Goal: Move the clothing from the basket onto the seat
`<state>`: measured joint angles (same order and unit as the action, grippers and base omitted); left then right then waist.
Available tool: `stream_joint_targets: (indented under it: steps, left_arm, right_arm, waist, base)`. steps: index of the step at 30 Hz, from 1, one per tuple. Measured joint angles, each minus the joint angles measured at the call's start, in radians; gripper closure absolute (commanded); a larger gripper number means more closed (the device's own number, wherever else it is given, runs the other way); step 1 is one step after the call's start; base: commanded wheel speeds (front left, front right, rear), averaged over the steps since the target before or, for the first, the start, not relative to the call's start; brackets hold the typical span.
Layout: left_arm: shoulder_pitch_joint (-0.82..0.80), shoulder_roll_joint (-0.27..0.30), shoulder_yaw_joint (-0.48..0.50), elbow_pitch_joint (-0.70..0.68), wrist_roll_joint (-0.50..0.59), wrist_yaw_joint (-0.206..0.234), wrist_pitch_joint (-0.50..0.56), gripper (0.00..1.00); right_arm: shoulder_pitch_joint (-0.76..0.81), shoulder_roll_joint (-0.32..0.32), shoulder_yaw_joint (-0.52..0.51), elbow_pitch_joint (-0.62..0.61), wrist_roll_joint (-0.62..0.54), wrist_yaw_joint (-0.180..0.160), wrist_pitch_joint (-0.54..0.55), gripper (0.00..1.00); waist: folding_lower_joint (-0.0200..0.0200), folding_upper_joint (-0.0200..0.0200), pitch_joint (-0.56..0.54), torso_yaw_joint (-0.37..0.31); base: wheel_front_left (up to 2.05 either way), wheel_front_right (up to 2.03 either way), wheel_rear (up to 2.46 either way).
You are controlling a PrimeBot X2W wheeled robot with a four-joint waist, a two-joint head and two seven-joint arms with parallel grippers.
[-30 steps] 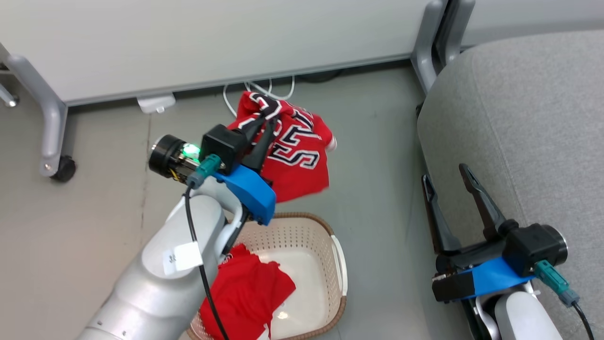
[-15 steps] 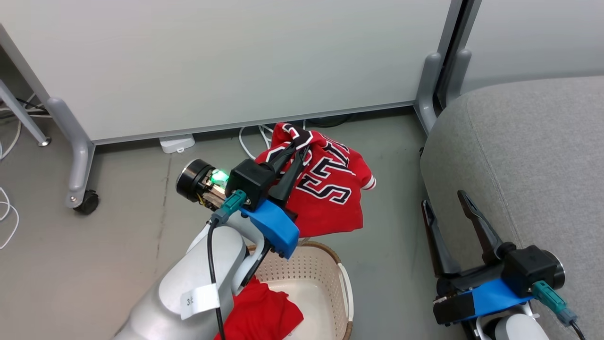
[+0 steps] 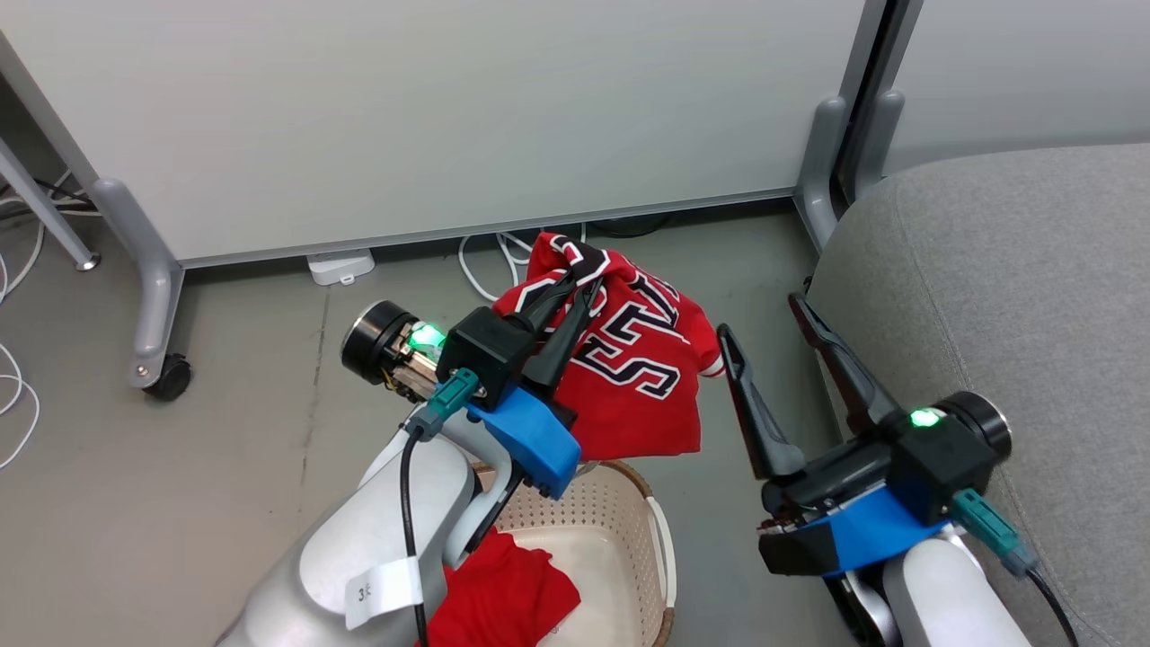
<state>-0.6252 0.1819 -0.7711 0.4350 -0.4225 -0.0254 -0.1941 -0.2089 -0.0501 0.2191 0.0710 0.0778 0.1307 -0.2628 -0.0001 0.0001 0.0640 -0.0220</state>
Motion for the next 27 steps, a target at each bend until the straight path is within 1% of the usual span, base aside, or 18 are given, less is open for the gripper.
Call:
stream_joint_targets:
  steps: [5, 9, 15, 24, 25, 26, 27]
  left_arm:
    - [-0.002, -0.002, -0.013, -0.024, 0.004, 0.003, 0.005, 1.00]
    - [-0.015, -0.006, -0.021, -0.038, 0.009, 0.003, 0.008, 1.00]
    - [-0.036, -0.017, -0.035, -0.054, 0.018, 0.002, 0.007, 1.00]
    - [-0.054, -0.032, -0.056, -0.082, 0.026, 0.003, 0.006, 1.00]
    - [-0.054, -0.033, -0.058, -0.085, 0.026, 0.003, 0.006, 1.00]
    - [-0.054, -0.034, -0.059, -0.088, 0.026, 0.003, 0.006, 1.00]
    - [-0.054, -0.034, -0.061, -0.089, 0.026, 0.003, 0.006, 1.00]
  right_arm:
    - [-0.096, -0.001, 0.078, 0.041, -0.018, 0.000, 0.000, 0.00]
    - [-0.166, -0.001, 0.117, 0.073, -0.025, 0.000, -0.001, 0.00]
    - [-0.214, -0.001, 0.133, 0.181, -0.042, 0.000, -0.001, 0.00]
    - [-0.231, 0.000, 0.135, 0.315, -0.051, 0.000, -0.002, 0.00]
    - [-0.236, 0.000, 0.135, 0.328, -0.050, 0.000, -0.001, 0.10]
    - [-0.239, 0.000, 0.137, 0.342, -0.047, 0.000, -0.001, 0.61]
    - [-0.241, 0.000, 0.141, 0.354, -0.042, 0.000, -0.001, 1.00]
  waist:
    - [0.0000, -0.0001, 0.015, 0.011]
    - [0.0001, -0.0001, 0.030, 0.026]
    - [0.0001, -0.0001, 0.049, 0.052]
    - [0.0002, -0.0001, 0.060, 0.083]
    - [0.0001, -0.0001, 0.060, 0.084]
    - [0.0002, -0.0001, 0.060, 0.086]
    - [0.0001, -0.0001, 0.059, 0.086]
  base:
    - [0.00, 0.00, 0.00]
    - [0.00, 0.00, 0.00]
    - [0.00, 0.00, 0.00]
    - [0.00, 0.00, 0.00]
    - [0.00, 0.00, 0.00]
    - [0.00, 0.00, 0.00]
    - [0.00, 0.00, 0.00]
